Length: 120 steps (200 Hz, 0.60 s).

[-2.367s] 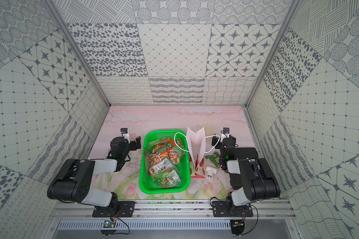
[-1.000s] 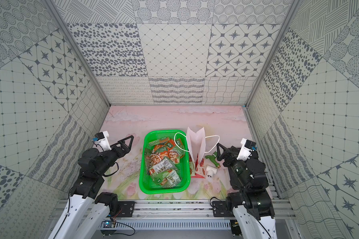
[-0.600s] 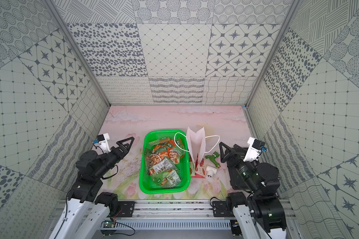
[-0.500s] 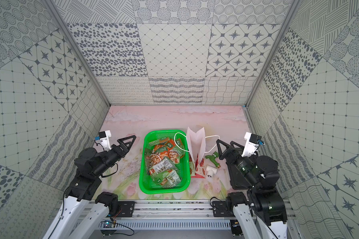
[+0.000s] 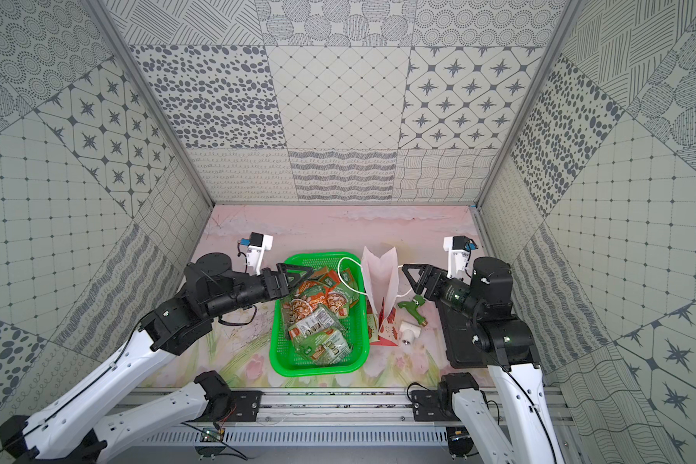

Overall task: Place the condiment packets inside the bag
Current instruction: Open the paper bag at the center of the board.

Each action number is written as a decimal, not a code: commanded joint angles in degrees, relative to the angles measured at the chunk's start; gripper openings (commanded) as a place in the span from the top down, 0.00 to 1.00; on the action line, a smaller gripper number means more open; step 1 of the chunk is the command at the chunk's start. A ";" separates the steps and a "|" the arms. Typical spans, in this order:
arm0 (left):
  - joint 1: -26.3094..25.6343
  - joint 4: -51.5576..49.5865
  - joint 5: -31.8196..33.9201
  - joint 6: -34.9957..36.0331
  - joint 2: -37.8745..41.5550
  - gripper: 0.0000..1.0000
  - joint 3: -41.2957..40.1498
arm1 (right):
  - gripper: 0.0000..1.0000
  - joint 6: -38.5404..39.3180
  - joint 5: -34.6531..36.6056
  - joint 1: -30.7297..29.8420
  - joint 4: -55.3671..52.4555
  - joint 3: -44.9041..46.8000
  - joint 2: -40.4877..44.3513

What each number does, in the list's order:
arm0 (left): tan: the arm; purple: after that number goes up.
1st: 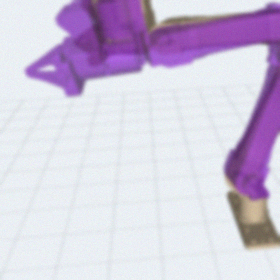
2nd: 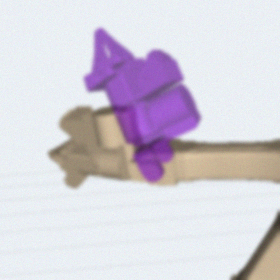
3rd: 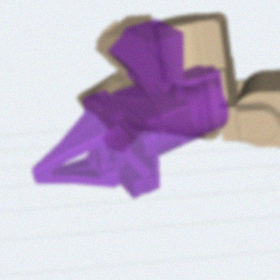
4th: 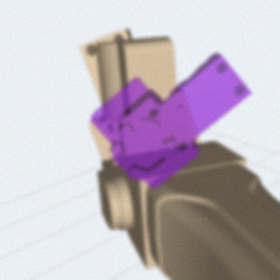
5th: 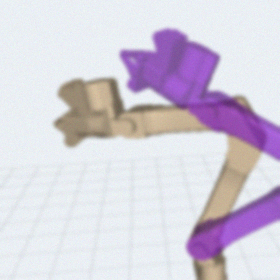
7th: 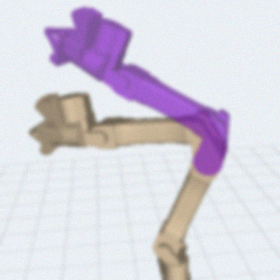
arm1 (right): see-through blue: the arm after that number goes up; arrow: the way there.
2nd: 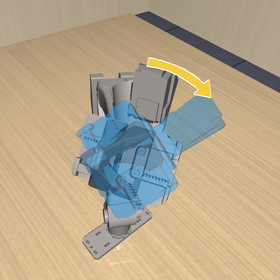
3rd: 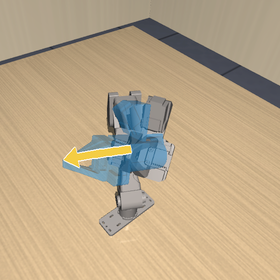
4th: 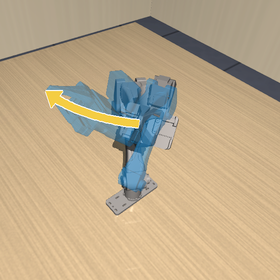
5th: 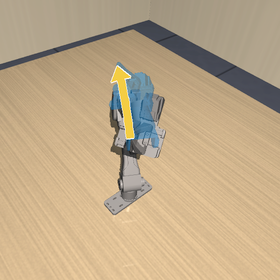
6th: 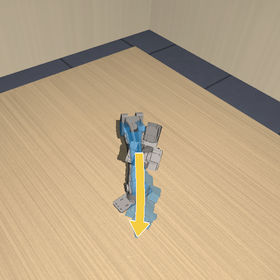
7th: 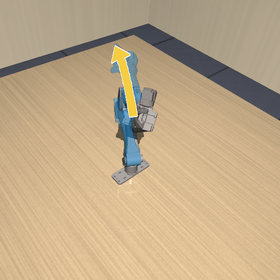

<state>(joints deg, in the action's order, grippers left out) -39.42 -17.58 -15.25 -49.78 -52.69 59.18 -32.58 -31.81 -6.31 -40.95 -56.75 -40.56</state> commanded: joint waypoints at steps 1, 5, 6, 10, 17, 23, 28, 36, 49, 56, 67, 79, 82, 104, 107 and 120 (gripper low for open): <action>-7.01 -9.72 4.73 6.88 -9.65 0.17 9.33 | 0.44 0.74 -2.37 -0.15 0.74 -0.88 -1.47; -7.70 -10.37 4.85 7.17 -10.80 0.18 10.29 | 0.47 0.89 -2.38 -0.11 0.74 -0.97 -1.75; -7.83 -10.59 4.86 7.25 -11.09 0.18 10.53 | 0.48 0.91 -2.42 -0.11 0.76 -1.03 -1.82; -8.25 -11.08 4.94 7.55 -12.30 0.20 11.58 | 0.51 1.06 -2.51 -0.12 0.70 -1.05 -2.16; -9.10 -12.31 5.38 8.00 -14.20 0.24 13.26 | 0.55 1.26 -2.76 -0.20 0.74 -1.22 -2.76; -9.86 -13.23 5.82 8.41 -15.51 0.26 14.64 | 0.59 1.37 -2.93 -0.20 0.70 -1.30 -3.23; -10.33 -13.89 6.34 8.56 -16.93 0.29 15.69 | 0.62 1.51 -3.12 -0.33 0.70 -1.35 -3.71; -11.00 -14.93 6.94 8.93 -18.71 0.32 17.27 | 0.66 1.63 -3.08 -0.52 0.70 -1.56 -4.46; -11.77 -15.84 7.14 9.40 -21.11 0.38 19.39 | 0.71 1.90 -2.66 -0.98 0.70 -2.08 -5.31; -12.07 -16.50 7.37 9.66 -22.34 0.43 20.62 | 0.74 1.99 -2.56 -1.14 0.70 -2.43 -5.73; -12.52 -18.04 7.95 10.09 -24.18 0.51 22.56 | 0.79 1.99 -2.22 -1.49 0.70 -3.03 -6.22; -12.78 -20.29 9.06 10.83 -26.01 0.61 24.76 | 0.83 1.99 -1.57 -1.60 0.70 -3.81 -6.70; -12.85 -20.89 9.44 11.05 -26.44 0.64 25.34 | 0.84 1.99 -1.35 -1.60 0.70 -3.99 -6.73; -12.87 -26.41 14.90 13.39 -28.79 0.91 29.86 | 0.93 2.71 2.26 -1.60 -0.22 -6.13 -7.53; -12.88 -27.17 16.00 13.84 -29.07 0.93 30.43 | 0.93 2.81 2.74 -1.60 -0.33 -6.34 -7.59; -12.87 -30.45 20.35 15.48 -30.19 1.00 33.35 | 0.95 3.64 5.89 -1.60 -1.39 -7.85 -8.27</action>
<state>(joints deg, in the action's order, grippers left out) -51.77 -33.56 -8.19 -41.80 -78.56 83.31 -30.74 -32.64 -7.68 -41.91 -60.05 -47.66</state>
